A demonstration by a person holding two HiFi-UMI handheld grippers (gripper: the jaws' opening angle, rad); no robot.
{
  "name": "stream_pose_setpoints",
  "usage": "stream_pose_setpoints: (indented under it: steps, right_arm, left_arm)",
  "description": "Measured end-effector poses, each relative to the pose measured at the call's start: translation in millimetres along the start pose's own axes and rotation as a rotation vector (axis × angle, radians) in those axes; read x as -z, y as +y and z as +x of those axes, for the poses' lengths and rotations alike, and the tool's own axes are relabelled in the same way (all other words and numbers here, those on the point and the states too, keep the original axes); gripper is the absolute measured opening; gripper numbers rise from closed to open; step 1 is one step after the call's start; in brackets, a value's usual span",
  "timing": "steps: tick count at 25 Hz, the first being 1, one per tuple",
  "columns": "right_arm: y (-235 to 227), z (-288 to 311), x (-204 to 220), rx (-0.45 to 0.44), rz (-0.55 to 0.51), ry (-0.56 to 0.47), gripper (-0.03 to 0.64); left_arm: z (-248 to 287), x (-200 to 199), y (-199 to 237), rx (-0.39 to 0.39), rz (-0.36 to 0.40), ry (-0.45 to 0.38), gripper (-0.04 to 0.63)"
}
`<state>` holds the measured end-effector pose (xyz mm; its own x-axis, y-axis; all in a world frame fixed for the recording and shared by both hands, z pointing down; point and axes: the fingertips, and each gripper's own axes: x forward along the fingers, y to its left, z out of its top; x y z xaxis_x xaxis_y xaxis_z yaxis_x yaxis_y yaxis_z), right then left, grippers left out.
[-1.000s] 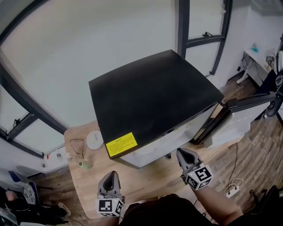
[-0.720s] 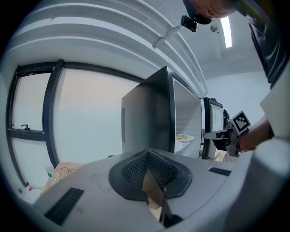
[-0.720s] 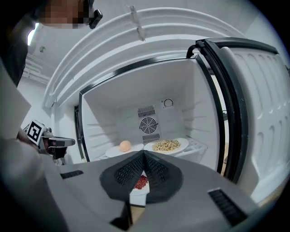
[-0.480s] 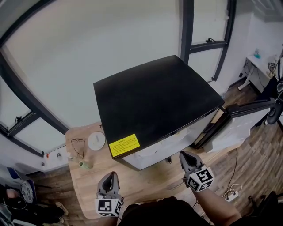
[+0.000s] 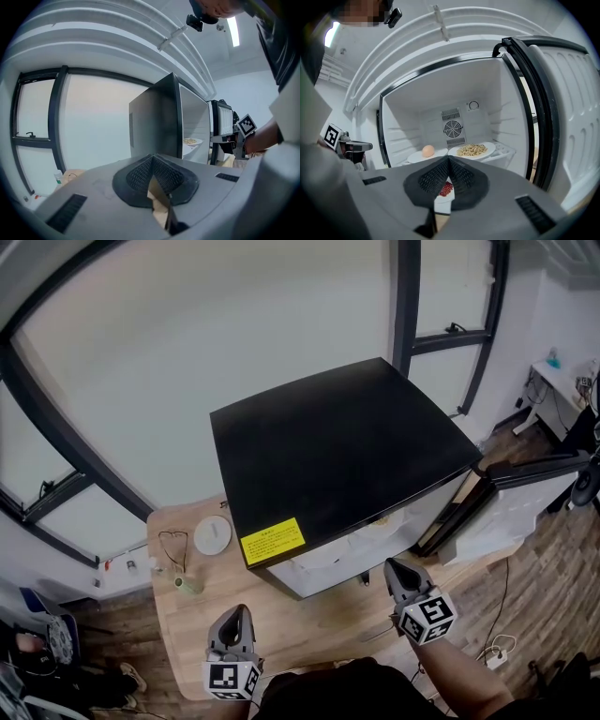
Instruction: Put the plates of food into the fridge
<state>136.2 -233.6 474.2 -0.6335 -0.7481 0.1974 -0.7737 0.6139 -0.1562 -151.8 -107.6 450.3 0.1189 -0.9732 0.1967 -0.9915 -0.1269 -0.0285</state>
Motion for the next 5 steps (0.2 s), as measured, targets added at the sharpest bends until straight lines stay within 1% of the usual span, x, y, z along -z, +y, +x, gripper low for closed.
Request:
stream_pose_setpoints:
  steps: [5]
  right_arm:
    - [4.2, -1.8, 1.3, -0.006, -0.010, 0.006, 0.020]
  left_arm:
    - [-5.4, -5.2, 0.9, -0.002, 0.014, -0.008, 0.004]
